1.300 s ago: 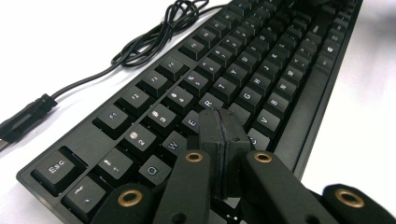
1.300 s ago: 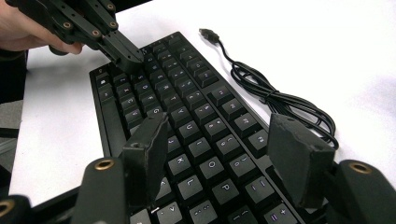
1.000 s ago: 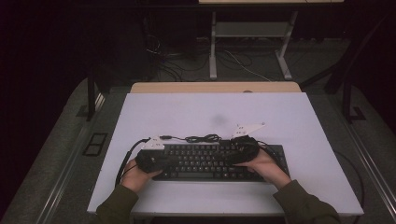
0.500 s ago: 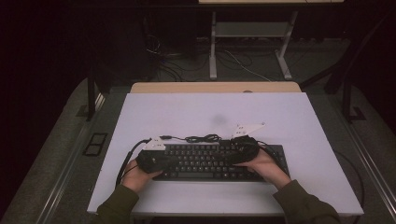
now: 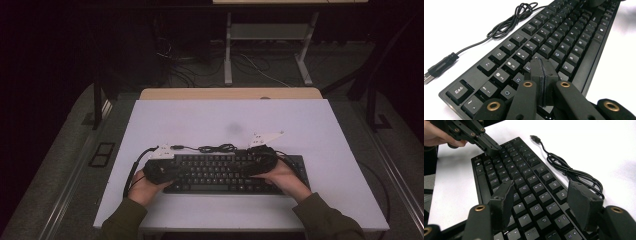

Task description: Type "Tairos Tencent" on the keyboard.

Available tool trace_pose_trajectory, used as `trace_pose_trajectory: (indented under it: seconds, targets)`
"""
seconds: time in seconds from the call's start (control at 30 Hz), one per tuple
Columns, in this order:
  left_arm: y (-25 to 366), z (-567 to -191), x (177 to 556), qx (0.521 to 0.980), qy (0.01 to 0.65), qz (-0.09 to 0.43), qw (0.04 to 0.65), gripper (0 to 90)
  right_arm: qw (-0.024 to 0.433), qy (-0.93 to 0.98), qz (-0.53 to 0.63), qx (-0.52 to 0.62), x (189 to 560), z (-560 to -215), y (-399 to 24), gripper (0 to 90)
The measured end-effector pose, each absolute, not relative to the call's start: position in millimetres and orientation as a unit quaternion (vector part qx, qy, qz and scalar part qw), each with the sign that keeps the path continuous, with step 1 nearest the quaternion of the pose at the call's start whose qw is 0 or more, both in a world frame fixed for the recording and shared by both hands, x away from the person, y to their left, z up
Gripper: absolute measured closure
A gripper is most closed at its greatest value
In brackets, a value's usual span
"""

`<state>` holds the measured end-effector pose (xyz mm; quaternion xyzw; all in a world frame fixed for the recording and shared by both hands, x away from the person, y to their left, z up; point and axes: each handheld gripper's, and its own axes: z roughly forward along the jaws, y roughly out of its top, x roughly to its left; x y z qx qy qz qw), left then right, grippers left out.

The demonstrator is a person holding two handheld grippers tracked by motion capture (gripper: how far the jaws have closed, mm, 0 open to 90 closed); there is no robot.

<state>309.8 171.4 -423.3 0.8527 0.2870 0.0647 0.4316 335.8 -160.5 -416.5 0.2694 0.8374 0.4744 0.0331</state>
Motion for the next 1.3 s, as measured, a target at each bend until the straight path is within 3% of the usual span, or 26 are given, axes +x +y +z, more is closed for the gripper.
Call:
trace_pose_trajectory:
  seconds: [0.2,0.63,0.83,1.3]
  targets:
    - [170.9,-421.7,309.2,0.849,0.29,0.067,0.436,76.9,0.033,0.837,0.475,0.27,335.7,-416.3,-160.7,37.8]
    - [170.4,-419.9,308.0,0.838,0.302,0.083,0.446,31.5,0.034,0.837,0.476,0.27,335.5,-415.8,-161.6,37.9]
    - [169.4,-419.6,305.8,0.837,0.302,0.083,0.448,25.9,0.034,0.836,0.476,0.271,335.7,-415.5,-162.4,37.9]
    - [168.2,-416.0,293.6,0.836,0.296,0.077,0.457,27.0,0.035,0.834,0.478,0.273,335.8,-414.6,-164.0,37.9]
